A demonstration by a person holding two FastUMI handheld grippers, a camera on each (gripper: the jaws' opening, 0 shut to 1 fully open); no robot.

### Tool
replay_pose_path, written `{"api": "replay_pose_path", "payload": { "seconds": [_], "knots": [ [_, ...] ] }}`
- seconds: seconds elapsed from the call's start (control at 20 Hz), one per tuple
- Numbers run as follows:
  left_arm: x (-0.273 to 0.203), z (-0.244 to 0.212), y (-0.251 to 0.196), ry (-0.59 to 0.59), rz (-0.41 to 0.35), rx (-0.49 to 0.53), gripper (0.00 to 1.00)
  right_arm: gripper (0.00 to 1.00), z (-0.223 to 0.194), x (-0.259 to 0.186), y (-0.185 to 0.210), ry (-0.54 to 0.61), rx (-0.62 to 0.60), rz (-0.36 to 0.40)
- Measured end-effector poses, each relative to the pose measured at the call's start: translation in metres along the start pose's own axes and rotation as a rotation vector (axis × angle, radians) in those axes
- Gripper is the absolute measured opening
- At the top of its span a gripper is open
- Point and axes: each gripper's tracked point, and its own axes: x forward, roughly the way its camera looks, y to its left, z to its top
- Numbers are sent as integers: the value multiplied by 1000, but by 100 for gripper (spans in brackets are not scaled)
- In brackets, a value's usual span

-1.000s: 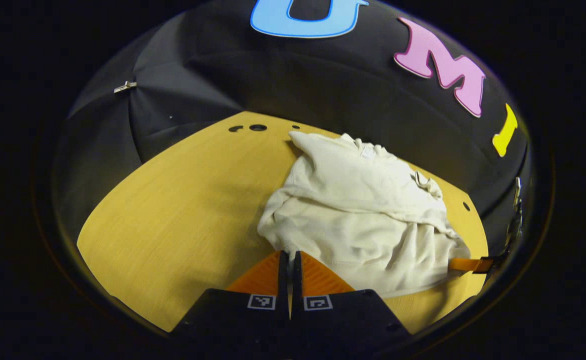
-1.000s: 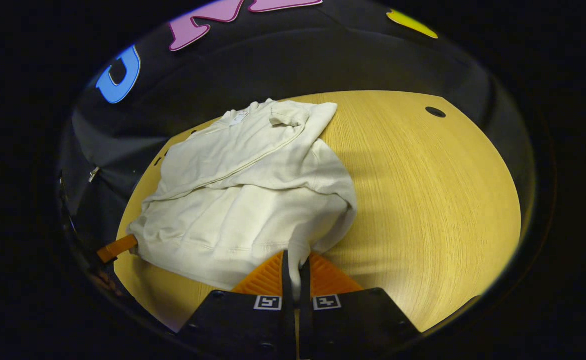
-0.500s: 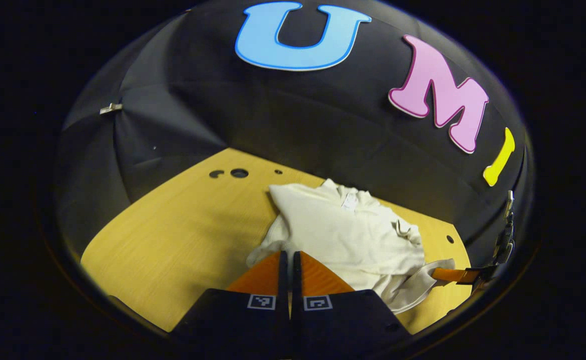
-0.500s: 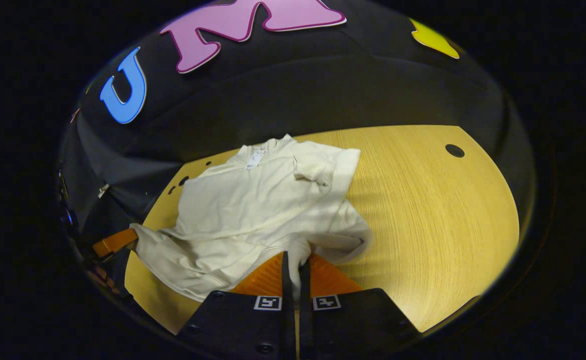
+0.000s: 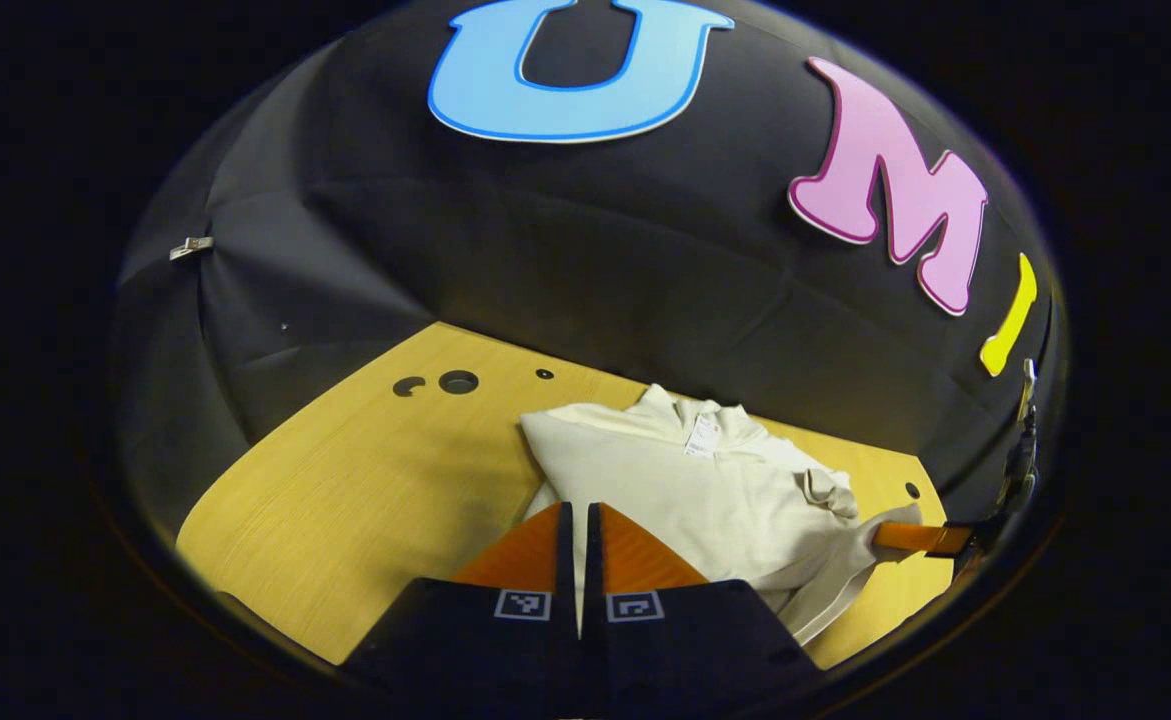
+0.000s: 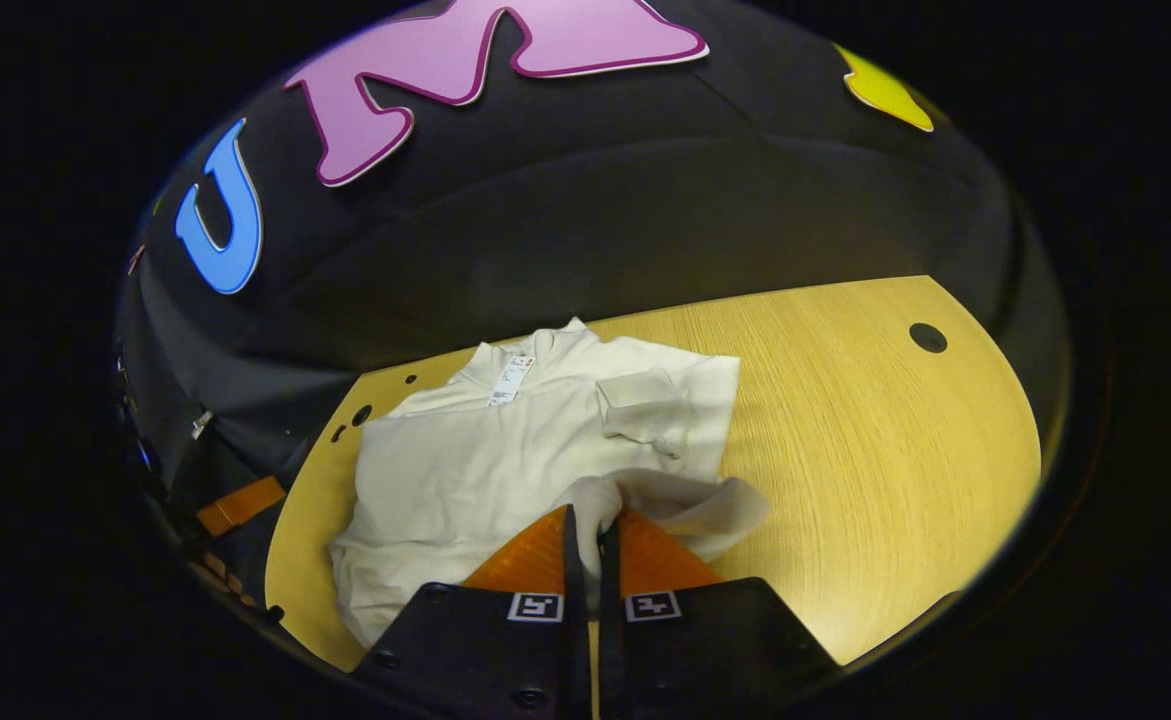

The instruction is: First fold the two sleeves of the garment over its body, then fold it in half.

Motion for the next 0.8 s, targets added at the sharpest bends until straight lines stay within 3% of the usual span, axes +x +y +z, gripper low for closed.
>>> {"api": "replay_pose_path", "payload": {
  "seconds": [0.1, 0.2, 0.25, 0.4, 0.5, 0.7, 0.8],
  "knots": [
    [-9, -17, -4, 49, 6, -30, 6, 7, 14, 5, 7, -28, 11, -10],
    [-23, -37, -24, 72, -61, -54, 34, 8, 32, 11, 16, -65, 23, -16],
    [-30, -48, -22, 79, -48, -31, 36, 8, 39, 14, 20, -79, 25, -16],
    [-39, -85, -18, 154, -12, -14, 70, 8, 56, 23, 29, -113, 30, -27],
    [-51, -102, -35, 171, -46, -42, 84, 7, 59, 30, 31, -111, 49, -33],
    [-52, -146, -46, 242, -71, 16, 89, 7, 55, 34, 30, -106, 21, -40],
    [-40, -158, -34, 258, -18, 15, 90, 8, 55, 32, 30, -106, 14, -34]
  ]
}}
